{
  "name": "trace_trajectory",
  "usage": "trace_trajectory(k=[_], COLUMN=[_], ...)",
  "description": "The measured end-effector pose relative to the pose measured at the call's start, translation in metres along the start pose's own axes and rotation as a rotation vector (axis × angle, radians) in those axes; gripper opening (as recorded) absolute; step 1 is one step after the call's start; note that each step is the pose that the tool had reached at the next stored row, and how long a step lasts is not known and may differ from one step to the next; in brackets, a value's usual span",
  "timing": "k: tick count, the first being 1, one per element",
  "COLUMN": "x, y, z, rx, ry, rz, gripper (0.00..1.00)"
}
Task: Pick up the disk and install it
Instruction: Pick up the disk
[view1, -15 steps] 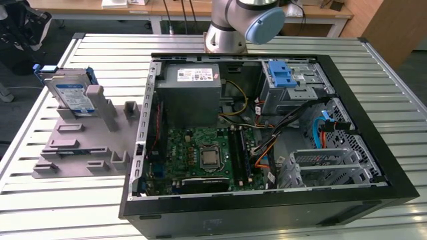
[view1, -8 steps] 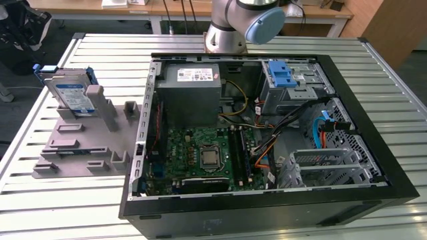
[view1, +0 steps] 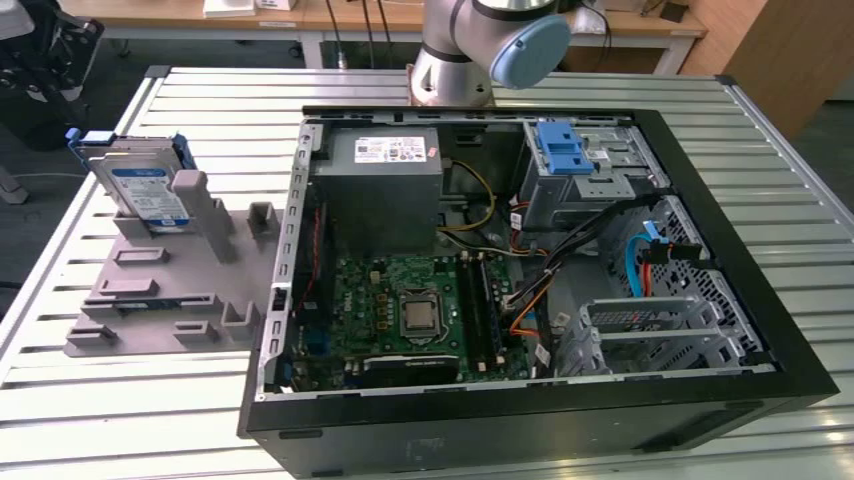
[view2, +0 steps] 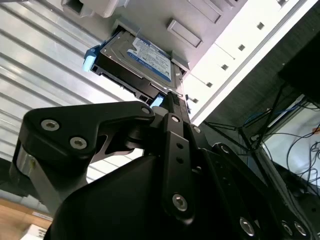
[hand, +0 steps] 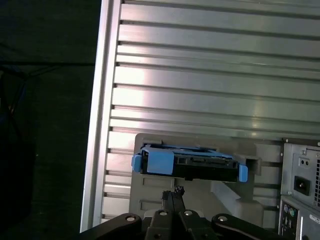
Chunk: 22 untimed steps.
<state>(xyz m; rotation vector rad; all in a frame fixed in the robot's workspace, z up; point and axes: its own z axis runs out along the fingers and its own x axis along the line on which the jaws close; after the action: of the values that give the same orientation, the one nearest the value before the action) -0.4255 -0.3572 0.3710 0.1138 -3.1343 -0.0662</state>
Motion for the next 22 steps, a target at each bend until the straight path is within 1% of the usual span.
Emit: trace_trajectory(k=[3,6,13,22], x=[0.0,0.0,0.0,0.0], y=[0.0,0.0,0.0,0.0], z=[0.0001,0.0001,0.0003,0.0005], rx=[0.0002,0.0002,0.0004,0.0006], ry=[0.0019,0.0033,0.0056,0.0078], rz=[-0.044,-0.079,-0.133,-0.185], gripper=[0.11,0.11,0.11,0.11])
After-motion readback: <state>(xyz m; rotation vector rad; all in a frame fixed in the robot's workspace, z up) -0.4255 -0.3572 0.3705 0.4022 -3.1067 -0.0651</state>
